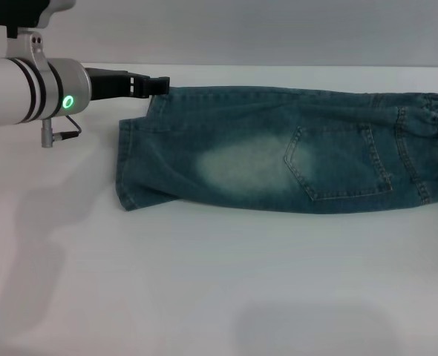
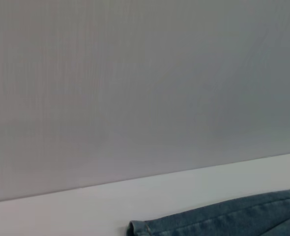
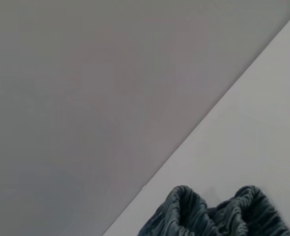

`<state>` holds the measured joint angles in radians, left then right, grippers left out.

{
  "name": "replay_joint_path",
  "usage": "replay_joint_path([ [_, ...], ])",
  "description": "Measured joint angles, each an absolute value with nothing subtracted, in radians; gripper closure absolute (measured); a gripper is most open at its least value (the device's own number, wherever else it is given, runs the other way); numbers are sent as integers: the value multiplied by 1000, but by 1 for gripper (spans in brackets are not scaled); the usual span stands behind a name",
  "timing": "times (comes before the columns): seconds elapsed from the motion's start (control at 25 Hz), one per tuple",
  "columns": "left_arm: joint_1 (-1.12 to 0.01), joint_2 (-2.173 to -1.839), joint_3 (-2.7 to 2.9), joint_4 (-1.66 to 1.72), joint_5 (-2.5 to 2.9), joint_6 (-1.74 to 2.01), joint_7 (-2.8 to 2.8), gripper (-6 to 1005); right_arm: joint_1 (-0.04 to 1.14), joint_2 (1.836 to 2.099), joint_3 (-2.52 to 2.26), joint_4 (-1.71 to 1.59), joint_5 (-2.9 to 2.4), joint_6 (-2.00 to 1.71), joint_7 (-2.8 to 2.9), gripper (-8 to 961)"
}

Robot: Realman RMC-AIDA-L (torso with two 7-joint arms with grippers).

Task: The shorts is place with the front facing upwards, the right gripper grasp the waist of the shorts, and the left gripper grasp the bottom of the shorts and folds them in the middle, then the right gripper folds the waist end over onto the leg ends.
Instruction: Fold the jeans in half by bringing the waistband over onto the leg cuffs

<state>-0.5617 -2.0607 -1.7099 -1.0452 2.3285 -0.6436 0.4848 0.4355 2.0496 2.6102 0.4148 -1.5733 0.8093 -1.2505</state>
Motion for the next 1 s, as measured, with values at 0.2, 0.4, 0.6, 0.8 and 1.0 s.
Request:
replay_joint_path([
  [0.2, -551, -2064, -1664, -1039, 2312, -597, 485, 185, 432, 2059, 2615, 449, -1559, 884, -1282, 841],
  [0.4, -524, -2062, -1604, -1038, 2253, -527, 488, 185, 448, 2061, 2612, 490, -1557, 992, -1257, 859],
  [0.6, -515, -2064, -1573, -1029, 2205, -500, 511, 185, 484, 2066, 2609, 540, -1554, 1069, -1205, 860],
  [0.8, -505, -2064, -1533, -1027, 2180, -473, 519, 185, 539, 2066, 2607, 551, -1552, 1117, -1175, 861],
  [1.0, -493, -2064, -1502, -1028, 2165, -430, 521, 185, 598, 2066, 2584, 546, -1550, 1129, -1155, 863],
])
